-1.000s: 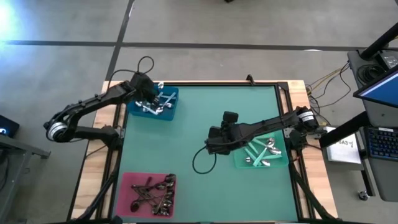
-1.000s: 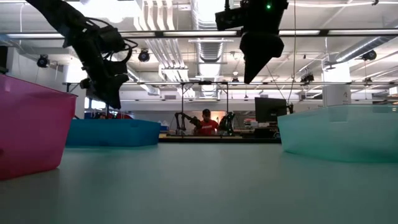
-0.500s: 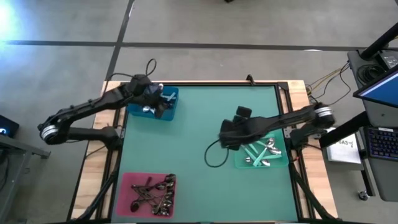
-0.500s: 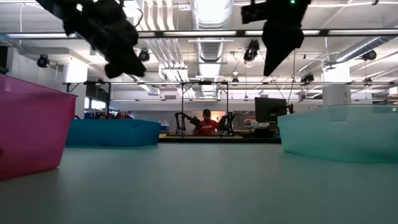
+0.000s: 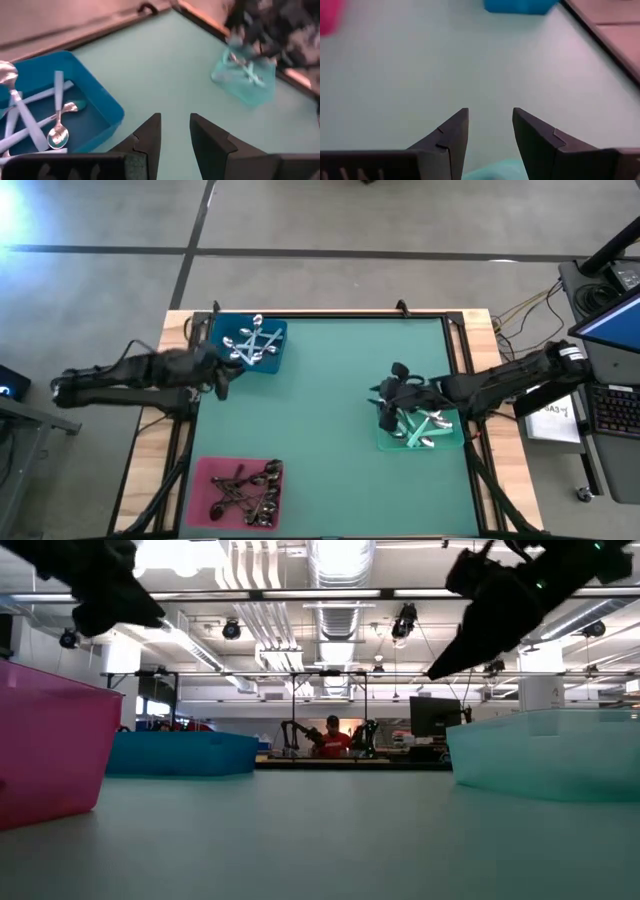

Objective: Sort silverware by color (type)
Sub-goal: Return to Home Position

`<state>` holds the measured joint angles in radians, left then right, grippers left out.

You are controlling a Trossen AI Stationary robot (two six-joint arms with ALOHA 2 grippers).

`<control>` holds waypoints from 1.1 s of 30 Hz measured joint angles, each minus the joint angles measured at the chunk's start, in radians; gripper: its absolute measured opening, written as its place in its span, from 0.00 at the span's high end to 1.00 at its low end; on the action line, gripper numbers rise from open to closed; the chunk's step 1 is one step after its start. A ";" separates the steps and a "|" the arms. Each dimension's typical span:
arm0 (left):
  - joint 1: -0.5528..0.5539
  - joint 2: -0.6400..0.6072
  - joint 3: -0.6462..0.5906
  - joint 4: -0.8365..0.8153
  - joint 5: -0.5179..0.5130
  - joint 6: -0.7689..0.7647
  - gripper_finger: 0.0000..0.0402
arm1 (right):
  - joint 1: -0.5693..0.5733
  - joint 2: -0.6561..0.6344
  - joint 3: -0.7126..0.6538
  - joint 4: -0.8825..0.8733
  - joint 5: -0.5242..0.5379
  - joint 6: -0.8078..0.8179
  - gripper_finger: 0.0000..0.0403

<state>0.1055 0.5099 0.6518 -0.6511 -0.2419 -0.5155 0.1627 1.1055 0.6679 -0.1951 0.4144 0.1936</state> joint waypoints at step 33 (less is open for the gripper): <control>-0.387 -0.072 -0.605 0.939 -0.266 0.104 0.78 | -0.026 -0.036 -0.556 0.879 -0.153 0.086 0.70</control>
<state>-0.2817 0.4379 0.0468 0.2878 -0.5083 -0.4116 0.1368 1.0695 0.1116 0.6841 0.2612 0.2797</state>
